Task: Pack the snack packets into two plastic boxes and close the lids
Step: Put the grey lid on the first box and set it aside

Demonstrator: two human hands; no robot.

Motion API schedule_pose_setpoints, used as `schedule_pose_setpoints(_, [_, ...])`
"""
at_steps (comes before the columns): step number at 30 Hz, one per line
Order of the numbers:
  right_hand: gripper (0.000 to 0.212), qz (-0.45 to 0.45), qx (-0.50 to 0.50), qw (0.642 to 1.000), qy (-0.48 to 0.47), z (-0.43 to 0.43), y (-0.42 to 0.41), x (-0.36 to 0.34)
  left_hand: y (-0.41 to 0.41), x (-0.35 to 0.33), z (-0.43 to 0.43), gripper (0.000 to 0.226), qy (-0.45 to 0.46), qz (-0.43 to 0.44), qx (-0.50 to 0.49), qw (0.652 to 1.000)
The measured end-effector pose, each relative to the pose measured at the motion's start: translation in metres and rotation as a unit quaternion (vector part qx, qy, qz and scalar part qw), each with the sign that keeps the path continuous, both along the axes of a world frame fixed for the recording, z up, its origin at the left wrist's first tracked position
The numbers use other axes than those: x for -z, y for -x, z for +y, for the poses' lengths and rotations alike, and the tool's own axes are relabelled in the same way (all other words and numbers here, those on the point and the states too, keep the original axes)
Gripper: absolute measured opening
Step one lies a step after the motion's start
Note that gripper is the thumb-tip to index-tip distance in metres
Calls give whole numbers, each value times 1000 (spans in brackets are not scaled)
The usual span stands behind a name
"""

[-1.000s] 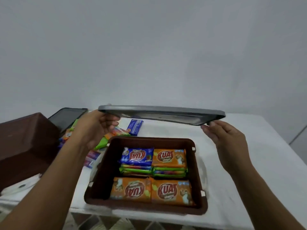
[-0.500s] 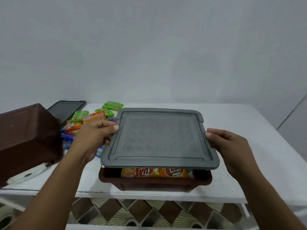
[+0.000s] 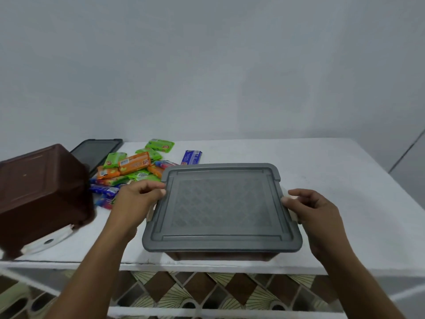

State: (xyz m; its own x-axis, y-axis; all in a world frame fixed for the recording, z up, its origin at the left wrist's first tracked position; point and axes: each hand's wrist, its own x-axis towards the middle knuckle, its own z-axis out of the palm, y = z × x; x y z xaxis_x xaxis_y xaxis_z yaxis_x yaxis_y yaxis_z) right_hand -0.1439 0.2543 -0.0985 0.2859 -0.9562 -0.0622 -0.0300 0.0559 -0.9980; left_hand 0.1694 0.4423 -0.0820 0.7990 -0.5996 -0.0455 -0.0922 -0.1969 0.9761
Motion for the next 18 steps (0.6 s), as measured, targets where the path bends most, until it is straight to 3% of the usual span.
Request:
schedule_pose_setpoints(4, [32,5,-14,994,-108,-1,0,8,-4,15,6,25,12,125,-38,991])
schedule_pose_setpoints(8, [39,-19,-146,959,-242,-2,4,2,9,20,10,31,29,263,-10,964])
schedule_pose_setpoints(18, [53,-132,-185,905,-359,-9,15,6,10,10,8,28,23,264,-8,964])
